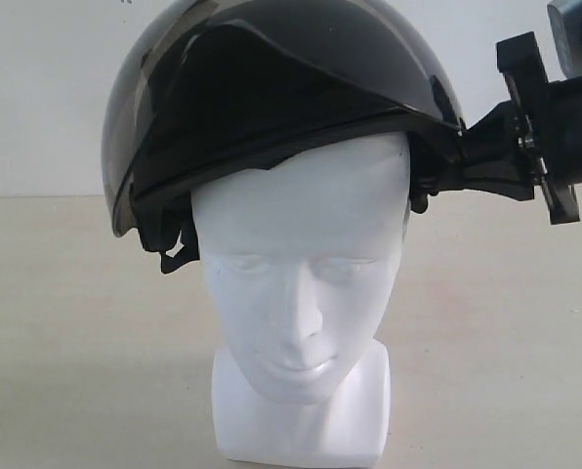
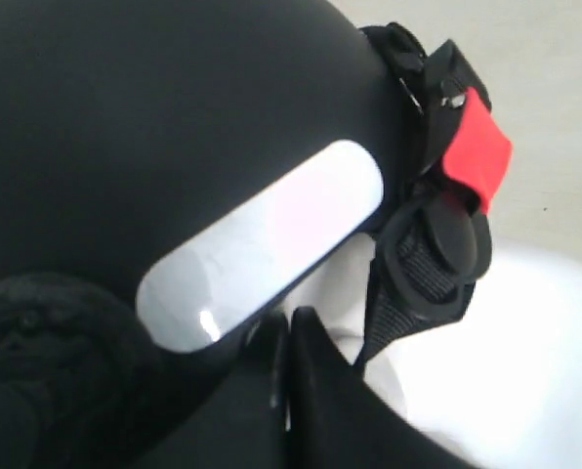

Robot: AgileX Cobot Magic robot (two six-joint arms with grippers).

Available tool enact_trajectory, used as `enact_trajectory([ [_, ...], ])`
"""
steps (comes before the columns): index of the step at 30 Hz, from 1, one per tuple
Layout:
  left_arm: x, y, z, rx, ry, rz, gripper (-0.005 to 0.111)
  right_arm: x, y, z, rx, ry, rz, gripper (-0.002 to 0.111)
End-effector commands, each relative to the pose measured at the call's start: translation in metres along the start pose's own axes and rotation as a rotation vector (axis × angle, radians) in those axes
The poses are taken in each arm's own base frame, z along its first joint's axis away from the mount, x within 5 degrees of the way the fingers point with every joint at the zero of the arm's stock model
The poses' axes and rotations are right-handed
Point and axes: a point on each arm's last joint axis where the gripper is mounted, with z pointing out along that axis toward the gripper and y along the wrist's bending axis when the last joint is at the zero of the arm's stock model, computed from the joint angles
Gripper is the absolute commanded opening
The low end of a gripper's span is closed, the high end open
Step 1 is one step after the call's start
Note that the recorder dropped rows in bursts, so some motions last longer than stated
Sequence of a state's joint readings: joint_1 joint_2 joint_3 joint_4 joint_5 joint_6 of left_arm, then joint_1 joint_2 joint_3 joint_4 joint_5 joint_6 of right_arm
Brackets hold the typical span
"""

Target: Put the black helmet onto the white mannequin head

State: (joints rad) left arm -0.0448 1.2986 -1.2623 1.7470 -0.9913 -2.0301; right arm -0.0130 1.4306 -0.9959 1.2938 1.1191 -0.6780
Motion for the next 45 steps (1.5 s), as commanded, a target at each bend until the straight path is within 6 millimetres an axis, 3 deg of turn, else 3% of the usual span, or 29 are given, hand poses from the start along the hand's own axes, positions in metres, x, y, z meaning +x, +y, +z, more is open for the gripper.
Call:
enact_trajectory([
  [1, 0.001, 0.003, 0.001, -0.013, -0.003, -0.002, 0.004, -0.004, 0.004, -0.02, -0.001, -0.049, 0.003, 0.0],
  [4, 0.0, 0.006, 0.0, -0.035, -0.013, -0.002, 0.004, -0.009, 0.0, -0.047, 0.038, -0.134, 0.003, 0.0],
  [6, 0.0, 0.012, -0.001, -0.062, -0.021, -0.009, 0.004, -0.012, 0.008, -0.062, 0.039, -0.163, -0.03, 0.0],
  [11, 0.015, 0.054, 0.005, -0.107, 0.024, -0.102, 0.004, -0.059, 0.07, -0.083, 0.0, -0.244, -0.233, 0.0],
  [13, 0.021, 0.063, 0.009, -0.098, 0.045, -0.121, 0.004, -0.074, 0.08, -0.087, -0.01, -0.262, -0.254, 0.0],
  [15, 0.021, 0.068, 0.014, -0.063, 0.027, -0.133, 0.004, -0.085, 0.085, -0.082, -0.035, -0.256, -0.26, 0.0],
  [18, 0.015, 0.07, 0.02, 0.014, 0.04, -0.114, 0.004, -0.09, 0.083, -0.04, -0.091, -0.141, -0.291, 0.0],
  [19, 0.016, 0.071, 0.02, 0.004, 0.056, -0.102, 0.004, -0.092, 0.074, -0.024, -0.103, -0.1, -0.271, 0.0],
  [21, 0.017, 0.071, 0.02, -0.002, 0.066, -0.096, 0.004, -0.096, 0.062, -0.012, -0.113, -0.079, -0.265, 0.0],
  [28, 0.017, 0.079, 0.016, -0.057, 0.063, -0.105, 0.004, -0.105, 0.045, 0.002, -0.169, -0.09, -0.245, 0.0],
  [45, 0.025, 0.077, 0.018, 0.032, 0.11, -0.155, 0.004, -0.091, 0.062, 0.026, -0.197, -0.008, -0.294, 0.0],
])
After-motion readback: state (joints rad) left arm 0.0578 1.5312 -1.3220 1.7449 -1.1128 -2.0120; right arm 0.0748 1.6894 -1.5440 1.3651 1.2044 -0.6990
